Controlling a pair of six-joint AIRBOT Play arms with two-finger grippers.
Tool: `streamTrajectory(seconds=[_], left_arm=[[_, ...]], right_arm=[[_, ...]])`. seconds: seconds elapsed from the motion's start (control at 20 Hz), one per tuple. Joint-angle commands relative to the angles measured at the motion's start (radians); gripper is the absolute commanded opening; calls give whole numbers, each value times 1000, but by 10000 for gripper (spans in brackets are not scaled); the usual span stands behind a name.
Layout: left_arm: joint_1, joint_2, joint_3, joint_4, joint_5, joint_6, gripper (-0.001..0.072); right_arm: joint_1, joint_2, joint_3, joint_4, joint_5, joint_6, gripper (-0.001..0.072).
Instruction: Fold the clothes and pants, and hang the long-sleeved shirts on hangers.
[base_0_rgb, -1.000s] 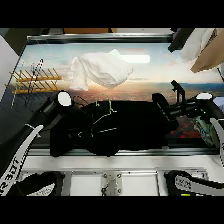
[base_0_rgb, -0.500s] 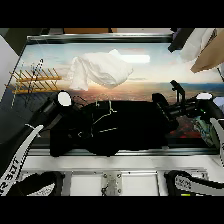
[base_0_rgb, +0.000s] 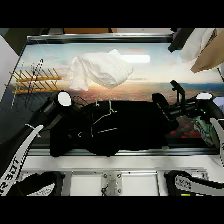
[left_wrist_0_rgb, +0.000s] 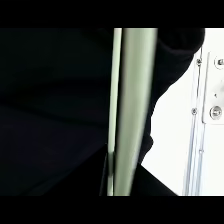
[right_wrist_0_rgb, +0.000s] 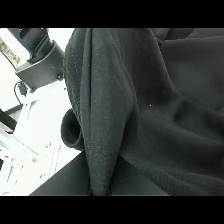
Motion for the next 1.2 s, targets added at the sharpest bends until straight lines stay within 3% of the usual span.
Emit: streamTrajectory(seconds=[0.0, 0.05, 0.1, 0.15, 0.75, 1.15], left_arm=[[-1, 0, 1, 5, -23, 1, 17], [-1, 0, 1, 4, -23, 1, 61], [-1, 0, 1, 5, -20, -6, 286], [0, 0, 1, 5, -7, -39, 393], [55, 0, 1, 3, -5, -150, 394], [51, 1, 1, -5, 36, -150, 394]], right_arm=[[0, 0, 0, 0, 0, 0, 21], [0, 0, 0, 1, 0, 0, 21], [0, 0, 0, 0, 0, 0, 20], [0, 0, 0, 1, 0, 0, 21], [0, 1, 0, 116, -79, 0, 20], [1, 1, 0, 175, -78, 2, 20]])
